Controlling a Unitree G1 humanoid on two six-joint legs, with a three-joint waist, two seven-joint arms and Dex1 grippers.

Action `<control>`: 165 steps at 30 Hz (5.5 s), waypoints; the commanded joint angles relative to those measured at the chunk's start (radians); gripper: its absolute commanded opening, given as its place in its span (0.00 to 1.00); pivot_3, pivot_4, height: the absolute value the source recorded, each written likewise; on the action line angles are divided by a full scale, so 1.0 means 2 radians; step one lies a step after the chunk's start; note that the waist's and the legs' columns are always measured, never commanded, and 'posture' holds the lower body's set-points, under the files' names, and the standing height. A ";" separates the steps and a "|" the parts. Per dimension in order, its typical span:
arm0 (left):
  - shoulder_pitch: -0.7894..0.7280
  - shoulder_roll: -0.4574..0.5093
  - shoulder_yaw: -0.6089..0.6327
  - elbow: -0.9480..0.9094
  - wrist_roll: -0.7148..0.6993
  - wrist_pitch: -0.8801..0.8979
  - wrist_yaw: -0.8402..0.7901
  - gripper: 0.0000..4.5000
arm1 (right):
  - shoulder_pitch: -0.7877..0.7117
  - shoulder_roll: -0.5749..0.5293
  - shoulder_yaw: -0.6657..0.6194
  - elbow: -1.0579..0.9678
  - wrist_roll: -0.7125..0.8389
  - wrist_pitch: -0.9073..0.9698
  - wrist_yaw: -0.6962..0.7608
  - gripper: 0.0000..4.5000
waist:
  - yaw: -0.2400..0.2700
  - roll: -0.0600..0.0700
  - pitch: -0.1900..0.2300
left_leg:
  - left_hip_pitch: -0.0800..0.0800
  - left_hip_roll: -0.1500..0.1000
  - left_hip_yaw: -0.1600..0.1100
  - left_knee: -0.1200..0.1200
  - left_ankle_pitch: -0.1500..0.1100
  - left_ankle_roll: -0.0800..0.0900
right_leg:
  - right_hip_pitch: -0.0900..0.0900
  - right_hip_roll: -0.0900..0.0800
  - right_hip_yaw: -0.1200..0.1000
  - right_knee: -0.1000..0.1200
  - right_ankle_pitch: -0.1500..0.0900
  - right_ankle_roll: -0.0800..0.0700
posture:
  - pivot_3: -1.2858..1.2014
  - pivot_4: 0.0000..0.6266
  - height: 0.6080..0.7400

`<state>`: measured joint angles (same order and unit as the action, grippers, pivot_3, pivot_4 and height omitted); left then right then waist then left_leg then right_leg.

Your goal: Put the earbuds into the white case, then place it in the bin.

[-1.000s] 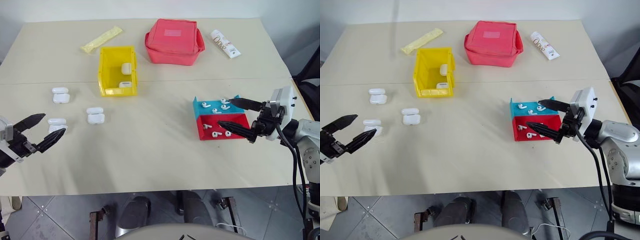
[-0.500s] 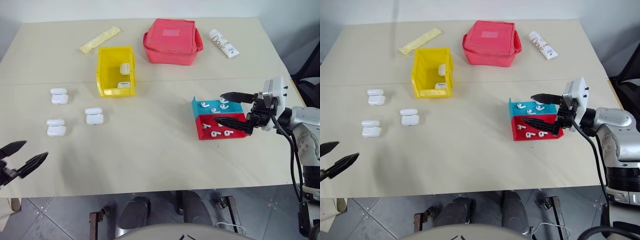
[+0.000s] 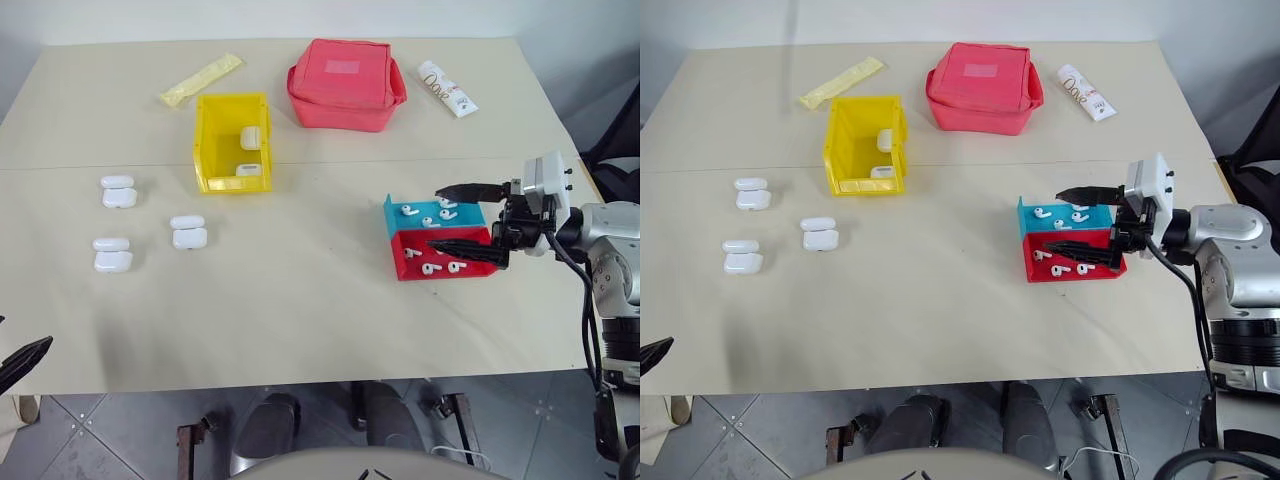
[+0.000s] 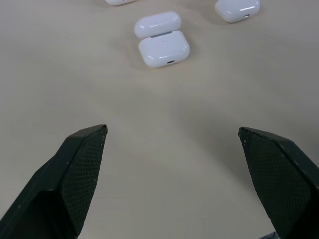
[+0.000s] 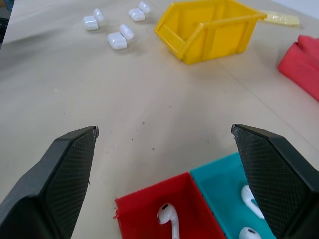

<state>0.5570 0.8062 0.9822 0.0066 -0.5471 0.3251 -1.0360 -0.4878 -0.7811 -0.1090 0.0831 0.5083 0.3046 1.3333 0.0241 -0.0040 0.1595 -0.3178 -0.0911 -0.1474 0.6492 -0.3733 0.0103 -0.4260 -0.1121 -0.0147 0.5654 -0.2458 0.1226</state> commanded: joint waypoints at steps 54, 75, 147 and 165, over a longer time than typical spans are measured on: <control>-0.615 0.160 -0.492 0.123 0.092 0.608 0.287 0.99 | 0.002 0.031 0.000 -0.066 0.015 -0.002 -0.037 1.00 | -0.002 -0.003 -0.003 | 0.000 0.000 0.001 0.002 0.001 -0.002 | -0.003 0.006 0.004 0.007 0.000 0.000 | 0.52 0.24 1.00; -0.385 0.207 -0.311 -0.017 -0.001 0.645 0.325 0.99 | -0.012 0.034 0.013 -0.052 0.010 0.002 -0.030 1.00 | 0.001 -0.004 -0.003 | 0.001 0.000 0.003 0.001 0.001 -0.001 | -0.004 0.006 0.009 0.008 0.000 0.000 | 0.52 0.24 1.00; -0.568 0.028 -0.231 0.099 -0.237 0.645 0.840 0.99 | -0.040 0.034 0.021 -0.021 0.002 -0.003 -0.026 1.00 | 0.000 -0.008 -0.005 | 0.000 0.000 0.009 0.004 0.000 -0.001 | -0.008 0.006 0.010 0.012 0.000 0.000 | 0.52 0.24 1.00; -0.595 0.043 -0.264 0.172 -0.210 0.645 0.820 0.99 | -0.030 0.030 0.016 -0.032 0.003 -0.001 -0.031 1.00 | 0.000 -0.006 -0.006 | 0.000 0.000 0.009 0.005 0.000 -0.001 | -0.008 0.006 0.010 0.012 0.000 0.000 | 0.52 0.24 1.00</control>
<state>-0.6238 0.8758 0.4622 0.3312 -0.9932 1.6129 0.6172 -0.5444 -0.7040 -0.0480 0.0513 0.5044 0.3083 1.2724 0.0247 -0.0167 0.1475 -0.3181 -0.0915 -0.1290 0.6589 -0.3725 0.0085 -0.4415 -0.0996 0.0050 0.5904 -0.2457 0.1227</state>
